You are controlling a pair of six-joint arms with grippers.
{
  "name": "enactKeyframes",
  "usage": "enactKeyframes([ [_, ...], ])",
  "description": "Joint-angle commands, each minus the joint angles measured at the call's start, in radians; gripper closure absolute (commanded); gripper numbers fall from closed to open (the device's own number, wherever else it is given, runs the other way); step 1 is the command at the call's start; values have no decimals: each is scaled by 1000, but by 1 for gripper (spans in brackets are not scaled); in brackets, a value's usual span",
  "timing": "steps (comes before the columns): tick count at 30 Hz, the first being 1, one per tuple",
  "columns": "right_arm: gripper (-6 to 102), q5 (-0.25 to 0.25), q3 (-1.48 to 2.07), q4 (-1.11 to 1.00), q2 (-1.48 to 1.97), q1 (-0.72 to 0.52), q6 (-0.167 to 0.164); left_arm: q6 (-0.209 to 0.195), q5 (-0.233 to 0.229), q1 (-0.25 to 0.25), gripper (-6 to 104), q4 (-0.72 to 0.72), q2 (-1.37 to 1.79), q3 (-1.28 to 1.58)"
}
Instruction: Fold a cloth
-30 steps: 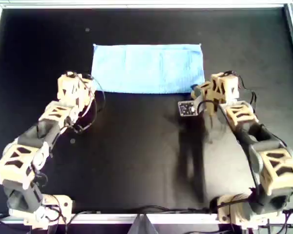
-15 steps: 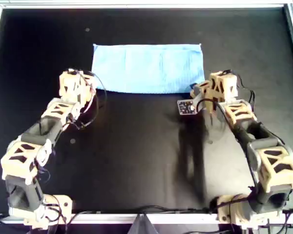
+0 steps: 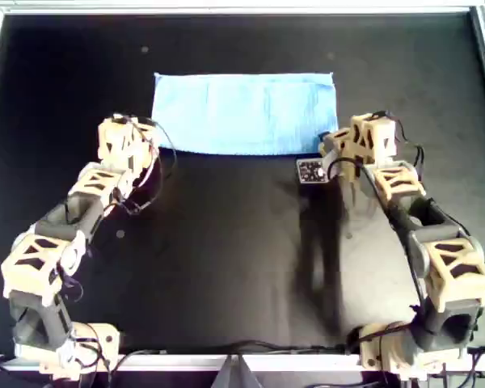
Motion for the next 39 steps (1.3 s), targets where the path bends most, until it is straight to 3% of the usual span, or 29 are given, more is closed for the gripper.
enactKeyframes([
  [1, 18, 3, -71, -17, 28, -8, 2, 6, 3, -26, 17, -14, 9, -35],
  [4, 34, 3, -94, 6, 26, -9, 2, 6, 3, -26, 19, -14, 9, -35],
  [7, 53, 2, -109, 6, 20, -9, 2, 6, 3, -26, 30, -14, 9, -35],
  [12, 80, 0, -112, 3, 14, -8, 2, 6, 3, -26, 66, -15, 23, -35],
  [17, 97, -3, -112, -3, 12, 3, 2, -8, 3, -25, 101, -31, 28, -37],
  [30, 97, -17, -40, 0, 57, 8, 3, 5, 3, -18, 97, -18, 103, -9],
  [39, 97, -18, 195, 0, 342, 6, 3, 6, 3, -12, 97, -12, 305, 209],
])
